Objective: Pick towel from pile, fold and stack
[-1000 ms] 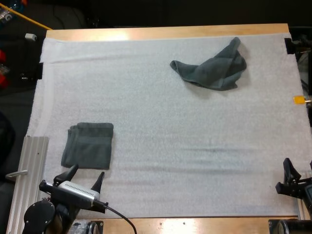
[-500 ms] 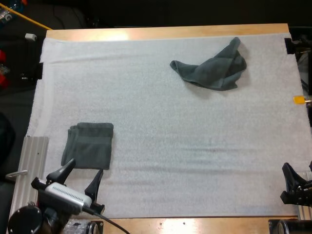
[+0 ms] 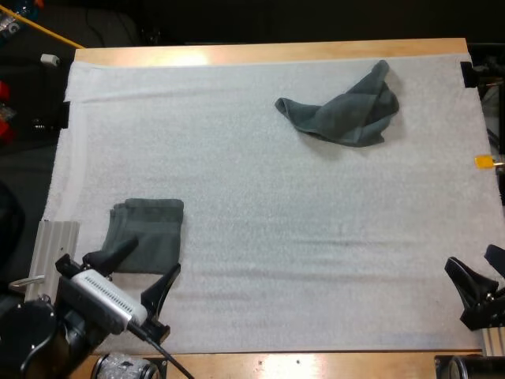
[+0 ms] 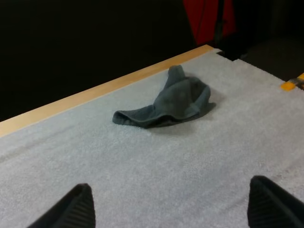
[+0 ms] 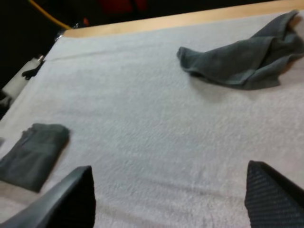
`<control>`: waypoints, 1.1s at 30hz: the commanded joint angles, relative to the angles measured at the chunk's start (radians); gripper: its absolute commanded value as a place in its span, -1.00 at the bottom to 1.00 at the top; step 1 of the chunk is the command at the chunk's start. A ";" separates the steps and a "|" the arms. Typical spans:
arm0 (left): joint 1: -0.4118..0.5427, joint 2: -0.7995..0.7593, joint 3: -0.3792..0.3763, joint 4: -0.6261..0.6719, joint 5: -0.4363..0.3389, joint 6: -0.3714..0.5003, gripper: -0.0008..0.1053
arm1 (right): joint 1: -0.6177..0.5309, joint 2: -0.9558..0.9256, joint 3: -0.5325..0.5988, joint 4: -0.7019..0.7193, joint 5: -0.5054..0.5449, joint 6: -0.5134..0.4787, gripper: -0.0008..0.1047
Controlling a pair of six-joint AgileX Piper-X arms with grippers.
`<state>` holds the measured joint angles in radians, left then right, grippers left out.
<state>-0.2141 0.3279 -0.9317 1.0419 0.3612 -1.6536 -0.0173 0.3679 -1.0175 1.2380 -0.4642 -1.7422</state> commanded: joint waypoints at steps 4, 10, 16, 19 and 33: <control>-0.004 0.021 -0.008 -0.008 0.019 -0.011 0.22 | 0.000 0.074 -0.019 -0.026 -0.029 0.020 0.23; -0.004 0.022 -0.008 -0.006 0.019 -0.012 0.22 | 0.003 0.223 -0.018 -0.175 -0.038 0.101 0.23; -0.004 0.022 -0.008 -0.006 0.019 -0.027 0.22 | 0.089 0.400 -0.018 -0.338 0.003 0.202 0.23; -0.004 0.022 -0.008 -0.002 0.019 -0.032 0.22 | 0.162 0.507 -0.018 -0.415 0.122 0.276 0.23; -0.004 0.022 -0.008 0.092 0.019 -0.031 0.22 | 0.230 0.956 -0.018 -0.757 0.289 0.518 0.23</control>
<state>-0.2141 0.3481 -0.9336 1.1342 0.3795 -1.6731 0.2122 1.3393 -1.0277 0.4902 -0.1733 -1.2265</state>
